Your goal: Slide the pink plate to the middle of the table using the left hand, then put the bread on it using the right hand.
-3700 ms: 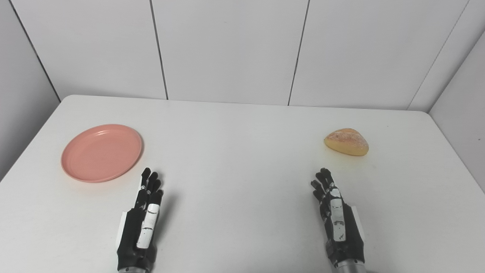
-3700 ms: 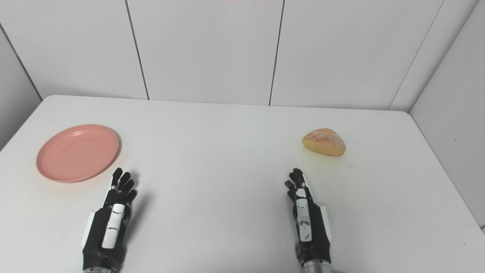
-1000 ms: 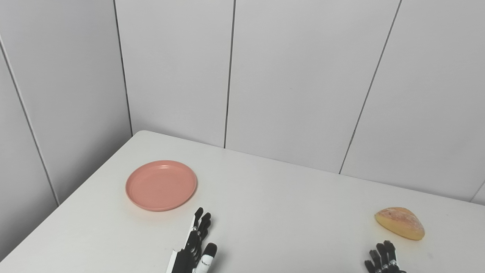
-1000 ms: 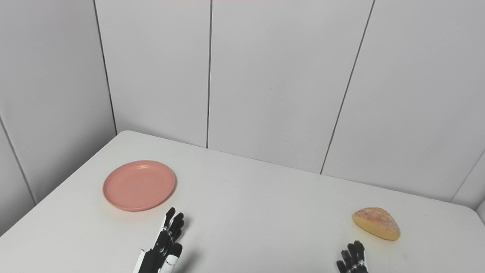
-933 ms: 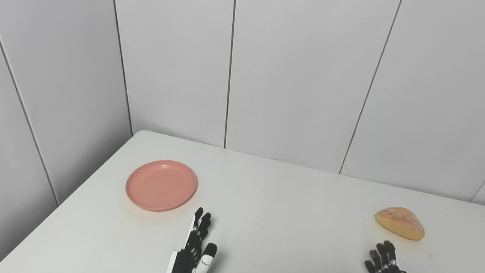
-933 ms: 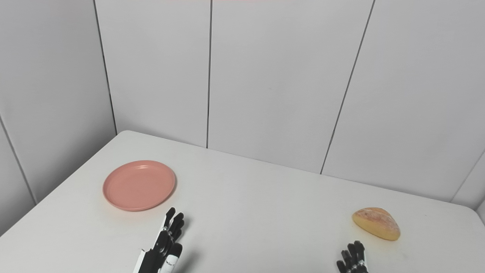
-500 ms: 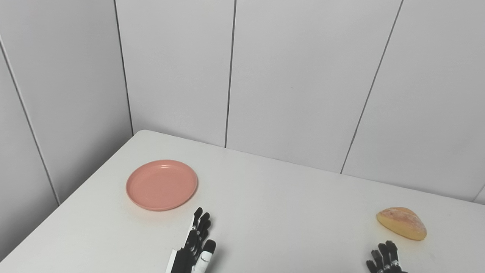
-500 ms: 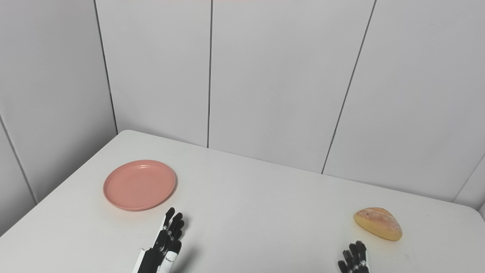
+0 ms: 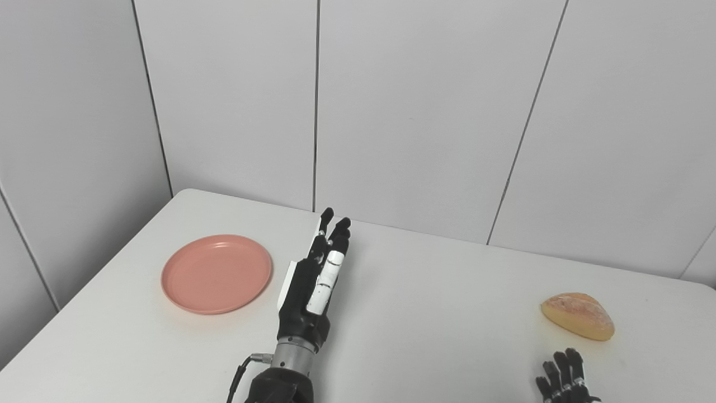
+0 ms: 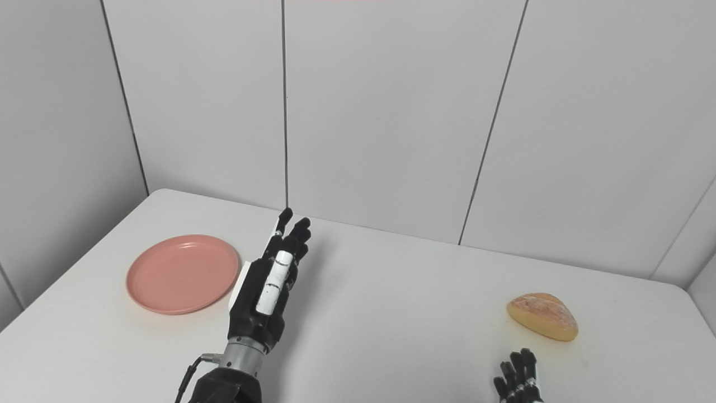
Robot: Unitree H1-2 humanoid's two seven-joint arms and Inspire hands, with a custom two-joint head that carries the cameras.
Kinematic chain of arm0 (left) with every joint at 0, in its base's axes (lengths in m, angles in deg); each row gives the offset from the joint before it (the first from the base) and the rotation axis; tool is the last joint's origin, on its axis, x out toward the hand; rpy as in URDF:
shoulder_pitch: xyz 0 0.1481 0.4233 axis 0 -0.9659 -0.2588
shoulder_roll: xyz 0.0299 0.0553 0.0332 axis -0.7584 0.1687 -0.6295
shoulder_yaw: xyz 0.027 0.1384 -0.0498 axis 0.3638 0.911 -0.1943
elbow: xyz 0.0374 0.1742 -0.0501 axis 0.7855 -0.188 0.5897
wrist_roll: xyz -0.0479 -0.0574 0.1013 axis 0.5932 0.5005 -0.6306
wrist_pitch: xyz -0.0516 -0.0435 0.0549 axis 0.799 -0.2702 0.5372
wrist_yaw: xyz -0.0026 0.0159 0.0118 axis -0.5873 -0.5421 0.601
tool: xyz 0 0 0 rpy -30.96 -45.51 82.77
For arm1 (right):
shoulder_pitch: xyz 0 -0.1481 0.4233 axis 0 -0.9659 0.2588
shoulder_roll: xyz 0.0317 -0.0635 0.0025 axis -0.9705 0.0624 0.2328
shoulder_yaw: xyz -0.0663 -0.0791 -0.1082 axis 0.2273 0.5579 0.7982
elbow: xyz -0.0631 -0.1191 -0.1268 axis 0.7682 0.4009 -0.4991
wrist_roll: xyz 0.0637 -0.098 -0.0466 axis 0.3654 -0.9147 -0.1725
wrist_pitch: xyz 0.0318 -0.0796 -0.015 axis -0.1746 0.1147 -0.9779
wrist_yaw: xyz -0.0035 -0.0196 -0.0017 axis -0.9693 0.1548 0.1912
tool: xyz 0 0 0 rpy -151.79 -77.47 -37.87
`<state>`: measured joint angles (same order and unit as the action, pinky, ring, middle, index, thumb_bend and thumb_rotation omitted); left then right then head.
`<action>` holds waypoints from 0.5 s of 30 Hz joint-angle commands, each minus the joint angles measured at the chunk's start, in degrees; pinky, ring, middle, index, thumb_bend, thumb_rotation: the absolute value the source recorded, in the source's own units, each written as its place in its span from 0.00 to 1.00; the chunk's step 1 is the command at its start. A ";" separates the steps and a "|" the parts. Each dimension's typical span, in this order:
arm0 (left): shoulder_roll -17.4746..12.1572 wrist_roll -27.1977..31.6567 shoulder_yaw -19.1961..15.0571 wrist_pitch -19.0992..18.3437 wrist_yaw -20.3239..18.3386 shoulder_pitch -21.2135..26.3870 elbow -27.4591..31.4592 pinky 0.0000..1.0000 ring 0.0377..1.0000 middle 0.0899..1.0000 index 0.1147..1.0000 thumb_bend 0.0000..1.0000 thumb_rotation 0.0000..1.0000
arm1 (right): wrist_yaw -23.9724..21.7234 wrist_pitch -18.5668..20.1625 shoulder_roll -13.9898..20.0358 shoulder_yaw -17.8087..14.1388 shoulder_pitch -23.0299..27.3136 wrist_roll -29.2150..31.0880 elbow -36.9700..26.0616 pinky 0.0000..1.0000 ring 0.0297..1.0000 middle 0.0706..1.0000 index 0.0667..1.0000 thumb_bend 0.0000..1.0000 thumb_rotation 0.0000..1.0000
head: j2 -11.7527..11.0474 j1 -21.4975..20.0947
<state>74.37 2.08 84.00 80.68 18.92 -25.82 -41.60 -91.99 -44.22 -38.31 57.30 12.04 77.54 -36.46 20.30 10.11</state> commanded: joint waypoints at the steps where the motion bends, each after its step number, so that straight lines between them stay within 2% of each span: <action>1: -2.03 1.36 -1.25 -0.24 -1.06 2.86 1.51 1.00 0.96 0.94 1.00 0.84 0.81 | 0.24 -1.10 2.96 -2.26 -0.48 -1.20 4.29 1.00 0.97 0.98 0.99 0.82 1.00 | 0.08 0.03; 4: -4.36 2.43 -2.33 -1.26 -1.88 4.83 1.62 1.00 0.95 0.94 1.00 0.87 0.82 | 0.21 -1.09 2.91 -2.28 -0.49 -1.11 4.18 1.00 0.97 0.98 0.98 0.82 1.00 | 0.65 0.05; 11: -9.87 3.32 -4.39 -3.99 -2.20 9.55 2.49 0.98 0.88 0.89 0.93 0.89 0.87 | -0.02 -0.26 3.13 -2.45 -0.84 -0.60 3.05 1.00 0.96 0.97 0.97 0.81 1.00 | 1.80 0.00; 15: -12.99 4.12 -6.42 -3.70 -2.99 12.26 0.70 0.98 0.89 0.89 0.90 0.93 0.86 | -0.08 0.34 3.29 -2.35 -1.02 -0.33 2.57 1.00 0.97 0.97 0.98 0.81 1.00 | 2.03 0.14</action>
<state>63.03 5.69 78.57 76.51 16.46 -16.44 -41.29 -91.86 -44.20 -37.91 57.07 11.55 77.66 -36.94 22.32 10.19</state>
